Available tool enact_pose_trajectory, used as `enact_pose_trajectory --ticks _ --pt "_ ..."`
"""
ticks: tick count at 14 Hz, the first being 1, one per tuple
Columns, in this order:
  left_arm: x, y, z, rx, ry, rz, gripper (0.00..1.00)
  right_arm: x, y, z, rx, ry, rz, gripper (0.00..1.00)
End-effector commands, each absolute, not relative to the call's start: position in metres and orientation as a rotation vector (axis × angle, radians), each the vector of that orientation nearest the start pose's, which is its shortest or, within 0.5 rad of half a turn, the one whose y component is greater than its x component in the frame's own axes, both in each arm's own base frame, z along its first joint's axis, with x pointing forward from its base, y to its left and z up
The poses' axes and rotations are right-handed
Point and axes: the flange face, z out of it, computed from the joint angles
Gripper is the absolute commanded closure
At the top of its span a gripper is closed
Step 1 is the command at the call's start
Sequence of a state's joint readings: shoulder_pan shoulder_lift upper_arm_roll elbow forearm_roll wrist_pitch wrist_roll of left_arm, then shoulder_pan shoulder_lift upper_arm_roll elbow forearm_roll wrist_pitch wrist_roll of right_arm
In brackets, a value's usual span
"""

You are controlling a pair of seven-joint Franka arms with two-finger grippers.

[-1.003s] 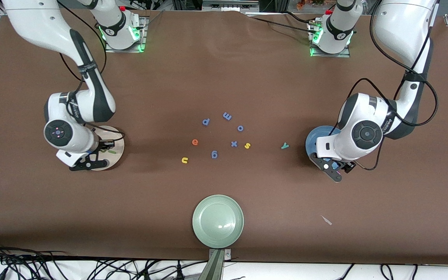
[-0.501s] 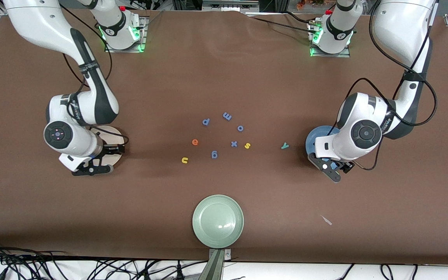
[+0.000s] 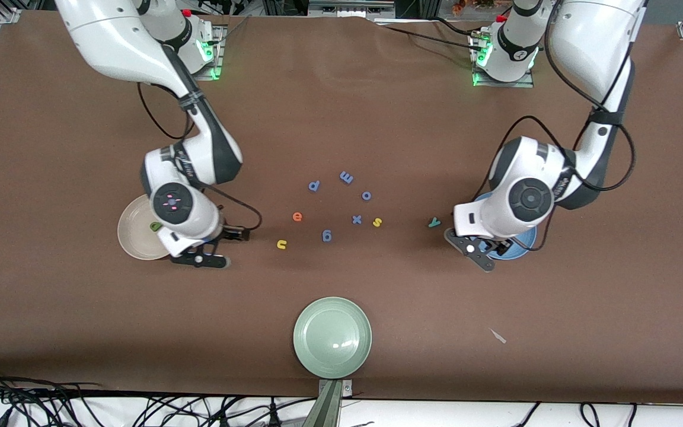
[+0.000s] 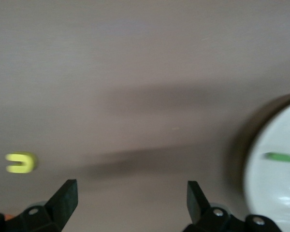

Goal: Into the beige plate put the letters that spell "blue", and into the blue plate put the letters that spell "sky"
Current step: 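Grasp the yellow u with the right gripper while the left gripper grasps the y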

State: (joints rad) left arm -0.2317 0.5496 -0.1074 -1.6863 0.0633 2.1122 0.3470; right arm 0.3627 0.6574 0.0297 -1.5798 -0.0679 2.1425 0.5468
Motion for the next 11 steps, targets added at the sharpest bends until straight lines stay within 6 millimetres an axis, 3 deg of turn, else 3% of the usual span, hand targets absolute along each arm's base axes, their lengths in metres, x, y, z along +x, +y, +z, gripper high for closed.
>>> enact_pose_trajectory --ticks 1,5,6,9,10,11 --pt "0.606 -0.245 0.247 -2.965 1.036 0.217 0.00 0.646 0.299 0.238 -3.156 0.334 0.101 0.00" --pt "0.570 -0.248 0.201 -2.960 1.114 0.073 0.00 0.640 0.333 0.216 -3.069 0.476 0.051 0.00" --pt "0.567 -0.248 0.194 -2.956 1.119 0.089 0.08 0.639 0.339 0.210 -3.048 0.477 0.033 0.00" --pt "0.564 -0.250 0.173 -2.907 1.177 0.100 0.18 0.637 0.347 0.197 -3.031 0.465 0.022 0.00" --pt "0.564 -0.249 0.171 -2.886 1.197 0.098 0.36 0.637 0.347 0.193 -3.028 0.468 0.019 0.00" --pt "0.564 -0.249 0.171 -2.875 1.207 0.096 0.63 0.634 0.352 0.191 -3.028 0.458 0.022 0.01"
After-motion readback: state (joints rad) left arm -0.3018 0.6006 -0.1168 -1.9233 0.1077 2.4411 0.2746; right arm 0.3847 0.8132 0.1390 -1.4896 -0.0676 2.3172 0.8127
